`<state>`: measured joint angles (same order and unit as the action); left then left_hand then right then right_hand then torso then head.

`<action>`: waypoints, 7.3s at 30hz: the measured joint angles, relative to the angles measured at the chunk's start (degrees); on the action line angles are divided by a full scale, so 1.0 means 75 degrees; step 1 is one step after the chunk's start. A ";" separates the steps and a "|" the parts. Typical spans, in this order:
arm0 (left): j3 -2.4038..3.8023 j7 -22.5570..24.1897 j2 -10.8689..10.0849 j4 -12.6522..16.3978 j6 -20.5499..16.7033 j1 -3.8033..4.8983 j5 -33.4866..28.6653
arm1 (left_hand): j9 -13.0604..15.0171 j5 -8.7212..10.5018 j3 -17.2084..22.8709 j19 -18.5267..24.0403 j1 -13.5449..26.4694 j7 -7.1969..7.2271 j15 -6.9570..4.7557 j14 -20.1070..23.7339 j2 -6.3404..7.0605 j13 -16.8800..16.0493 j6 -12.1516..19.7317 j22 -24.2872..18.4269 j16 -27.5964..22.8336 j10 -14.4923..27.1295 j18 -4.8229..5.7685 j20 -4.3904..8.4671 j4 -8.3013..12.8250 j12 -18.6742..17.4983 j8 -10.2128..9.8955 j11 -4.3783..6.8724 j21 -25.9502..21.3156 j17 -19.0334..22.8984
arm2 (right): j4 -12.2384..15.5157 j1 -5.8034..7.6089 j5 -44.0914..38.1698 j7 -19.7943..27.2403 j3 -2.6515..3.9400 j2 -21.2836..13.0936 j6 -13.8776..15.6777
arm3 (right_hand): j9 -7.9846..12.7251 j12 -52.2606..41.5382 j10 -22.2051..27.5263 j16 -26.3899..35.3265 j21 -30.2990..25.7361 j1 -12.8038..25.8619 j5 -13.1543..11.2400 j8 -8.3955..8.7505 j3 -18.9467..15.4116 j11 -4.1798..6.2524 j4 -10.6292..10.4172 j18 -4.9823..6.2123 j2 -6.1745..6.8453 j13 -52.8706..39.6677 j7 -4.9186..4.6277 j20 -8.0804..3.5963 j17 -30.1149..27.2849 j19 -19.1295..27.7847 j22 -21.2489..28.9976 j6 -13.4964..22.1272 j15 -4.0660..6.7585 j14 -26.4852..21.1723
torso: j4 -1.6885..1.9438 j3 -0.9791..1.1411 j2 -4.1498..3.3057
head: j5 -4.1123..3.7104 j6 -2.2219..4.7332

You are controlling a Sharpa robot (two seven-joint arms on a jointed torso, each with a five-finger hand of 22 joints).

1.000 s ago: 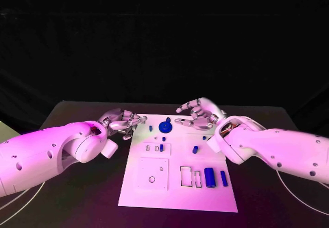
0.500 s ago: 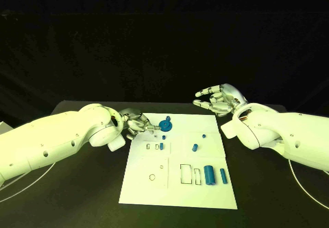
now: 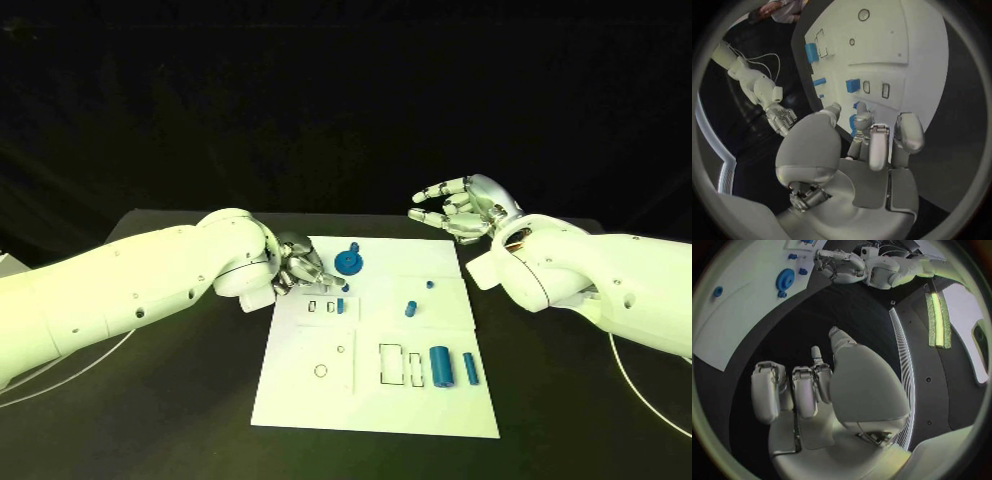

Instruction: Assemble the parts on the task board

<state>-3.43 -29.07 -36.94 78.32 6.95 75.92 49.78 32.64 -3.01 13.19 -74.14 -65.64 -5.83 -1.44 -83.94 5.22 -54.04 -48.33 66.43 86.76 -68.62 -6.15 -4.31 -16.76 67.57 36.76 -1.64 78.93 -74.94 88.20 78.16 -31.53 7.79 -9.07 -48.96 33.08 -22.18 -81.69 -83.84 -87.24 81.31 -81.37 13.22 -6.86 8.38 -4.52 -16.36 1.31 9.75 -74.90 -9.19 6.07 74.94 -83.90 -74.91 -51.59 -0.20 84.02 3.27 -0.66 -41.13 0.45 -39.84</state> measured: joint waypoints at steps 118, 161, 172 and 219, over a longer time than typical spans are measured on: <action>-0.0241 0.0176 -0.0210 0.0922 -0.1202 -0.0281 0.1799 | 0.2335 -0.2021 0.3931 -0.0776 0.0092 0.0232 -0.0327 0.0001 0.1016 -0.1027 -0.0242 0.1136 0.0295 -0.0971 0.0243 0.0285 0.0664 0.0576 0.0555 0.0396 0.0711 0.0005 | -0.0204 -0.0051 -0.0183 -0.0224 -0.0044 -0.0013 -0.0170 | -0.0002 0.0184 0.0084 0.0131 -0.0273 0.0064 0.0073 0.0000 0.0001 0.0028 0.0001 0.0113 -0.0064 -0.0001 -0.0021 0.0000 -0.0002 0.0000 -0.0005 0.0075 0.0000 0.0000 | -0.0002 -0.0005 0.0001 | 0.0072 -0.0229; -0.0330 -0.0099 -0.0128 0.0791 -0.0857 -0.0356 0.2012 | 0.2330 -0.2094 0.3934 -0.0831 0.0148 0.0283 -0.0354 -0.0027 0.1072 -0.1045 -0.0345 0.1133 0.0294 -0.1022 0.0360 0.0285 0.0668 0.0603 0.0486 0.0395 0.0710 -0.0001 | -0.0234 -0.0054 -0.0244 -0.0172 -0.0048 0.0007 -0.0190 | -0.0005 0.0184 0.0083 0.0130 -0.0272 0.0063 0.0103 0.0000 0.0001 0.0028 0.0001 0.0112 -0.0063 0.0000 -0.0021 -0.0001 -0.0005 0.0000 -0.0001 0.0074 0.0000 0.0000 | 0.0000 -0.0012 -0.0006 | 0.0076 -0.0292; -0.0327 -0.0104 -0.0116 0.0769 -0.0793 -0.0353 0.2002 | 0.2324 -0.2094 0.3937 -0.0831 0.0138 0.0283 -0.0353 -0.0027 0.1063 -0.1044 -0.0346 0.1133 0.0294 -0.1022 0.0359 0.0285 0.0670 0.0600 0.0465 0.0394 0.0710 0.0000 | -0.0243 -0.0054 -0.0252 -0.0173 -0.0048 0.0011 -0.0192 | -0.0006 0.0184 0.0083 0.0131 -0.0271 0.0063 0.0102 0.0000 0.0001 0.0028 0.0001 0.0113 -0.0063 -0.0006 -0.0020 -0.0001 0.0000 0.0000 -0.0001 0.0074 0.0000 0.0000 | -0.0004 -0.0007 -0.0006 | 0.0070 -0.0321; -0.0338 -0.0131 0.0082 0.0412 -0.0749 -0.0340 0.1498 | 0.2427 -0.1905 0.3380 -0.0914 0.0664 0.0533 -0.0493 0.0000 0.0965 -0.1291 -0.0787 0.1131 0.0330 -0.1261 0.0358 0.0368 0.1172 0.0726 0.0314 0.0519 0.0739 0.0003 | -0.0265 -0.0062 -0.0261 -0.0176 -0.0049 0.0031 -0.0205 | -0.0010 0.0215 0.0083 0.0130 -0.0302 0.0104 0.0130 0.0000 -0.0021 0.0028 -0.0021 0.0113 -0.0103 -0.0003 -0.0020 -0.0001 -0.0002 0.0000 -0.0004 0.0074 0.0000 0.0000 | -0.0002 -0.0007 -0.0003 | 0.0036 -0.0444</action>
<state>-5.96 -30.06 -36.32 81.42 1.34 73.37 61.02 50.84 -17.29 38.54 -80.99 -60.66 -1.83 -5.13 -83.94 12.46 -63.72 -54.23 74.91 89.24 -78.07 -3.46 -1.55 -7.96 73.01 39.11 2.25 84.48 -74.92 86.21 77.70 -33.49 6.47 -9.43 -48.73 31.54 -22.25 -80.07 -83.22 -86.27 79.05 -80.60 14.19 -6.86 8.22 -4.31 -16.52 2.16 8.97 -74.92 -9.34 6.06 74.92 -83.90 -74.94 -51.03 -0.20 84.02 3.25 -0.71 -41.15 0.72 -43.17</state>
